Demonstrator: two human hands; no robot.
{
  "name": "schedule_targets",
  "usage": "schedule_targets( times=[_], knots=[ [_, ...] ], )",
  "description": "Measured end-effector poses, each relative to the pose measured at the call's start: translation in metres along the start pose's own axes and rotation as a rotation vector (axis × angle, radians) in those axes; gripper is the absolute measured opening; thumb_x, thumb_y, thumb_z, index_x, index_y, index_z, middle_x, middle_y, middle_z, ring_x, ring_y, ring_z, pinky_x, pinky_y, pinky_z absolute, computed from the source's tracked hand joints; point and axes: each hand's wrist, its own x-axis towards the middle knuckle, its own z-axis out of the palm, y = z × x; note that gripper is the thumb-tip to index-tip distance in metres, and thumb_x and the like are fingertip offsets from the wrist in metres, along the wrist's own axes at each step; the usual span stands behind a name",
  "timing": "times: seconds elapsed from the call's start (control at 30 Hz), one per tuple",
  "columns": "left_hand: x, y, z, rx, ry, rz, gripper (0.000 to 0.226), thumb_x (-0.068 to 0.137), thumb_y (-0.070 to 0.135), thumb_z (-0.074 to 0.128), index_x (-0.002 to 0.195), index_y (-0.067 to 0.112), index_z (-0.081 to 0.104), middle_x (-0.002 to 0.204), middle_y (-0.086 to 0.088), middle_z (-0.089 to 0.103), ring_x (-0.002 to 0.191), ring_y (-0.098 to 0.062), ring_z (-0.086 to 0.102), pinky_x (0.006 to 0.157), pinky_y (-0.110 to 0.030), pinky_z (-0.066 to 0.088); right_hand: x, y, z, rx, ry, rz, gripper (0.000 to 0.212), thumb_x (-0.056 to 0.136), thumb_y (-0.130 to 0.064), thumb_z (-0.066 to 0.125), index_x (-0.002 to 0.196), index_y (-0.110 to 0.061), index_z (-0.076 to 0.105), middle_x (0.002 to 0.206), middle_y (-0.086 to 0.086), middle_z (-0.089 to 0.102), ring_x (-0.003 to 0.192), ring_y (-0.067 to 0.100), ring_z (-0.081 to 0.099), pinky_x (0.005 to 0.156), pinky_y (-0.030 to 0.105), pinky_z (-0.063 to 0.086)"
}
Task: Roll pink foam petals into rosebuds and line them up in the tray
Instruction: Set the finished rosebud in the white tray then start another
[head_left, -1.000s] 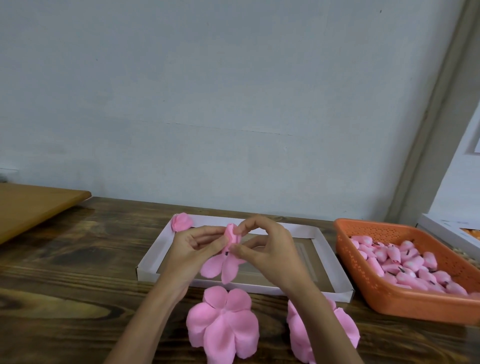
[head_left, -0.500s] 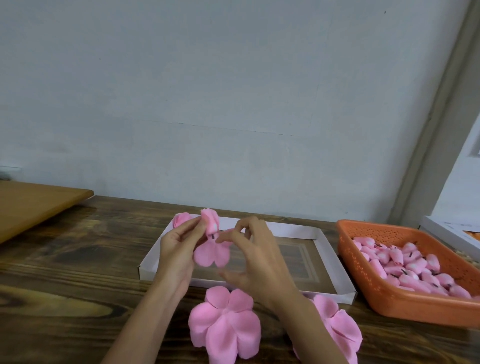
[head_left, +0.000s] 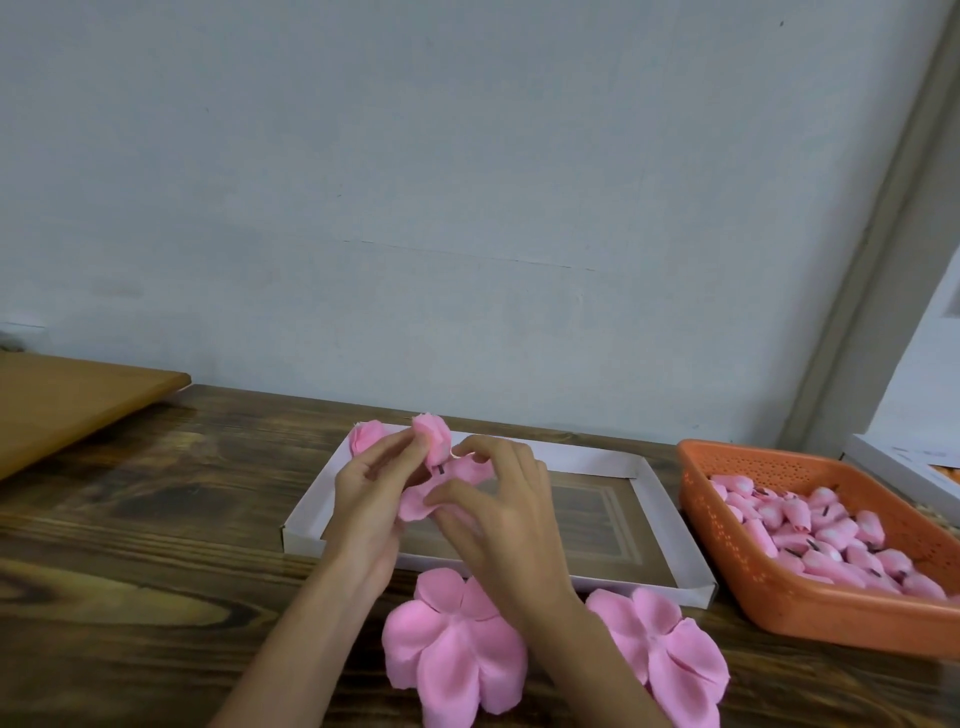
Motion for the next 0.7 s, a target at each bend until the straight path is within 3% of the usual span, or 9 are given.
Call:
schedule_targets(
  times=[0.1,0.2,0.33,0.5,0.7],
  knots=[
    [0.003,-0.001,-0.003,-0.047,-0.046,-0.029,0.015,0.093,0.012,0.069,0.083,0.002,0.073,0.083,-0.003,0.067,0.082,-0.016,0.067,0.071,-0.028,0.056,0.003,0.006,-0.005,0.219,-0.064,0.091,0.007,0.090,-0.023,0.079,0.095,-0.027,0.077,0.115,-0.009,0.067,0.109,0.016,0.058,0.090,0.036,0.045],
    [0.005,-0.002,-0.005,-0.048,-0.070,-0.086,0.008,0.082,0.020,0.079,0.087,0.014,0.082,0.085,-0.002,0.074,0.082,-0.016,0.071,0.072,-0.024,0.058,0.004,0.007,-0.008,0.386,-0.098,0.236,0.010,0.096,-0.035,0.073,0.098,-0.026,0.076,0.102,-0.019,0.069,0.103,0.011,0.061,0.088,0.031,0.048],
    [0.004,-0.003,-0.007,-0.022,-0.162,-0.114,0.044,0.066,0.041,0.095,0.100,0.016,0.082,0.101,-0.011,0.079,0.100,-0.022,0.076,0.084,-0.029,0.060,0.007,0.001,-0.012,0.518,-0.105,0.445,0.017,0.095,-0.049,0.070,0.090,-0.034,0.072,0.092,-0.017,0.071,0.093,0.012,0.060,0.073,0.017,0.044],
    [0.003,-0.006,-0.004,-0.001,-0.227,-0.119,0.041,0.088,0.033,0.083,0.118,0.006,0.075,0.117,-0.023,0.074,0.116,-0.036,0.069,0.094,-0.034,0.057,0.008,0.000,-0.014,0.653,-0.057,0.535,0.010,0.098,-0.027,0.070,0.089,-0.025,0.071,0.084,-0.006,0.074,0.080,0.017,0.068,0.071,0.029,0.055],
    [0.000,-0.005,0.003,0.008,-0.203,-0.109,0.040,0.087,0.037,0.082,0.115,0.008,0.077,0.115,-0.022,0.075,0.116,-0.037,0.069,0.092,-0.032,0.058,0.007,0.004,-0.013,0.602,-0.028,0.573,0.011,0.098,-0.027,0.072,0.088,-0.024,0.069,0.081,-0.007,0.072,0.077,0.017,0.070,0.069,0.041,0.058]
  ],
)
